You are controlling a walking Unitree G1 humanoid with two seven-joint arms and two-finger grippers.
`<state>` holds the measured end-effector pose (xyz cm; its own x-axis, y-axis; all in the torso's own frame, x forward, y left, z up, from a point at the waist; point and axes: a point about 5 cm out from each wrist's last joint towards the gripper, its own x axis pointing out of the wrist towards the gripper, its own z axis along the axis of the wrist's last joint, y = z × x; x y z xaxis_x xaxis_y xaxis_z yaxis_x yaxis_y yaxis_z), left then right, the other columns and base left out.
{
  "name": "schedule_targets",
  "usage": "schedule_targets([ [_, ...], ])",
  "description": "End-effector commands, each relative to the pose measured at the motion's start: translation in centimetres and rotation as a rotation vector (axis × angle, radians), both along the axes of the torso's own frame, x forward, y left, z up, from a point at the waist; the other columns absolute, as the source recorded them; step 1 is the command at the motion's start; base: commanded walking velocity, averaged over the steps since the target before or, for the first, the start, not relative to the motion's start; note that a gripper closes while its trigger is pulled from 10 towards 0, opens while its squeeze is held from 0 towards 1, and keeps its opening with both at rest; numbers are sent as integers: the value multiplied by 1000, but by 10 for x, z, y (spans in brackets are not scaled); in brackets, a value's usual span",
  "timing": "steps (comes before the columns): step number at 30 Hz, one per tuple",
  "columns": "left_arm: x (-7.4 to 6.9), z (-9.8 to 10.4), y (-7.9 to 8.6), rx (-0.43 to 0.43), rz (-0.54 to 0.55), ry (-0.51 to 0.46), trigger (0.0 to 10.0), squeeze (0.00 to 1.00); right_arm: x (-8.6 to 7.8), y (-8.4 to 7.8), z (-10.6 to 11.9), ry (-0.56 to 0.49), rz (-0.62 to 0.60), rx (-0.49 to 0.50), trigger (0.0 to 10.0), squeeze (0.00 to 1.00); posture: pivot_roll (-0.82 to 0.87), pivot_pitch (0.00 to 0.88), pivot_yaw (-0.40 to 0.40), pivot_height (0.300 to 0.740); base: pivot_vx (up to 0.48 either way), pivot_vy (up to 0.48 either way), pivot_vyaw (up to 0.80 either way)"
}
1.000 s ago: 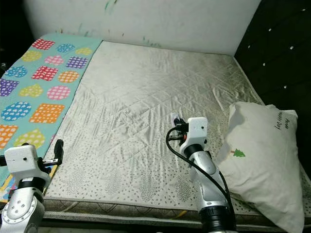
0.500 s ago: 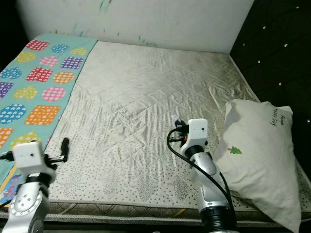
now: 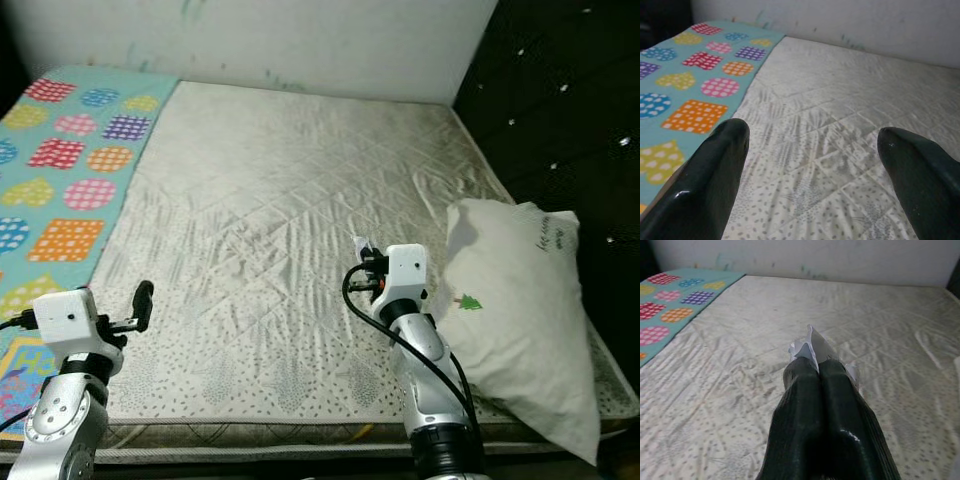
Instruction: Clean up the room
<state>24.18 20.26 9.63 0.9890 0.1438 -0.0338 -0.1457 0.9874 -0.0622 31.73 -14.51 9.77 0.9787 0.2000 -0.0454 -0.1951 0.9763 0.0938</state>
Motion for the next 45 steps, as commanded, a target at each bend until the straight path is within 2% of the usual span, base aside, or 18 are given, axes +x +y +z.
schedule_targets([
  [1, 0, -3, -2, -9, -7, 15, 10000, 0, 3, -2, 3, -12, -7, -6, 10000, 0, 56, 63, -93, 740, 0, 322, 0],
  [45, 3, -5, -7, -48, -28, 23, 10000, 0, 4, -1, 2, -8, -7, -11, 10000, 0, 49, 73, -94, 740, 0, 341, 0],
])
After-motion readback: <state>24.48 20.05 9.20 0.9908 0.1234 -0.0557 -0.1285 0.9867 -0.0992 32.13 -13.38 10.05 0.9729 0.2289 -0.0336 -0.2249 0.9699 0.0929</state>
